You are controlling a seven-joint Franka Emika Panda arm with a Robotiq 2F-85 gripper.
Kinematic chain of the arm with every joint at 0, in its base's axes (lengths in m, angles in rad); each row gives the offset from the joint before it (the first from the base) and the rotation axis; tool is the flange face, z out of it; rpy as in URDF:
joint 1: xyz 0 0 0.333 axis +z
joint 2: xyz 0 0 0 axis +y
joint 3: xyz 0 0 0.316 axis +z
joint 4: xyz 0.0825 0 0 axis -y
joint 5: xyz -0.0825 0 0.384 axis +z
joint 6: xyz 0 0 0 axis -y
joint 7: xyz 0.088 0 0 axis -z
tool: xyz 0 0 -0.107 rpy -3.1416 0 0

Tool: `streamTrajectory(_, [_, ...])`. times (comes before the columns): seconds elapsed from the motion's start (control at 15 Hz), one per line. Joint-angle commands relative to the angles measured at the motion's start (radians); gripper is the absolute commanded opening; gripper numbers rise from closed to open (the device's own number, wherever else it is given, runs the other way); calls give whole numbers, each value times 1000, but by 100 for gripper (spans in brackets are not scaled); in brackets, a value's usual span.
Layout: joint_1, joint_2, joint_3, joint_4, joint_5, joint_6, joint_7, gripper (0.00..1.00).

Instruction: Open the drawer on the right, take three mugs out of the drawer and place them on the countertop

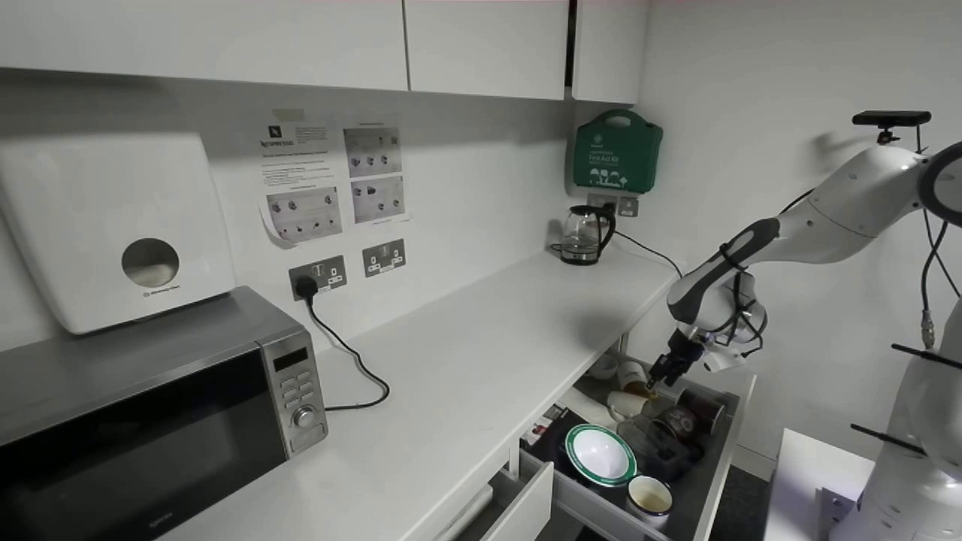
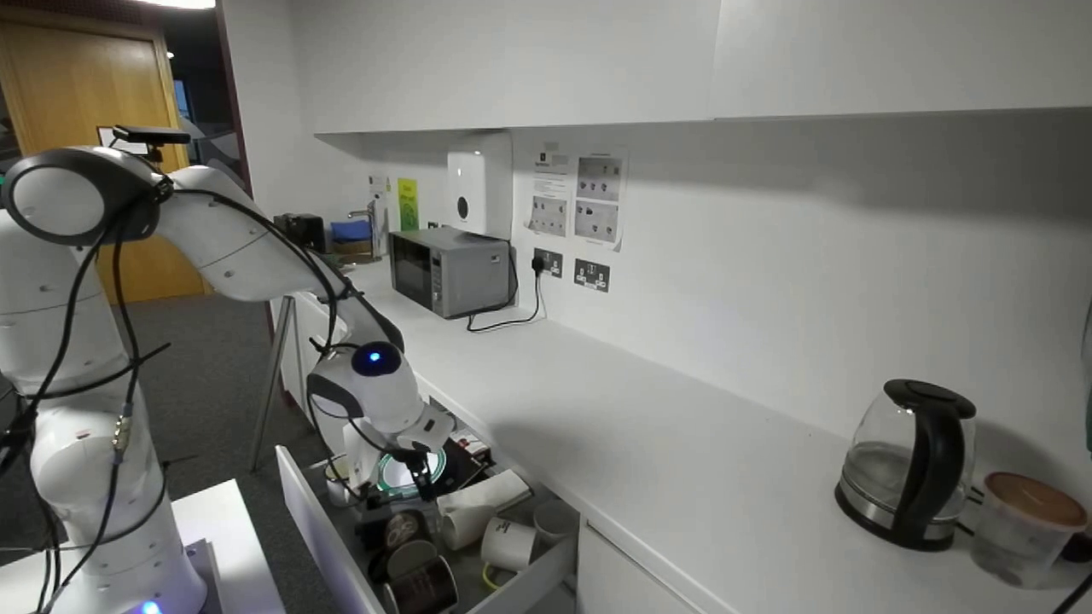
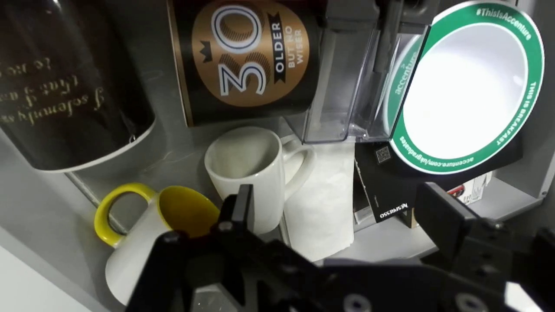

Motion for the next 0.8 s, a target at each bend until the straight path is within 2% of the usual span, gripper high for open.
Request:
streamTrajectory(0.0, [-4, -87, 6, -88, -51, 23, 13, 100])
streamTrajectory(0.13, [-12, -118, 12, -126, -120, 22, 71, 100])
streamTrajectory(0.2, [-22, -58, 19, -61, -136, -1, 90, 100])
streamTrajectory(0.33, [-28, -72, 35, -65, -217, 6, 183, 100])
streamTrajectory(0.47, [-41, -80, 58, -58, -346, 13, 314, 100])
streamTrajectory(0.53, [-62, -127, 84, -95, -443, 13, 409, 100])
streamTrajectory(0.73, [-107, -139, 130, -61, -697, -38, 666, 100])
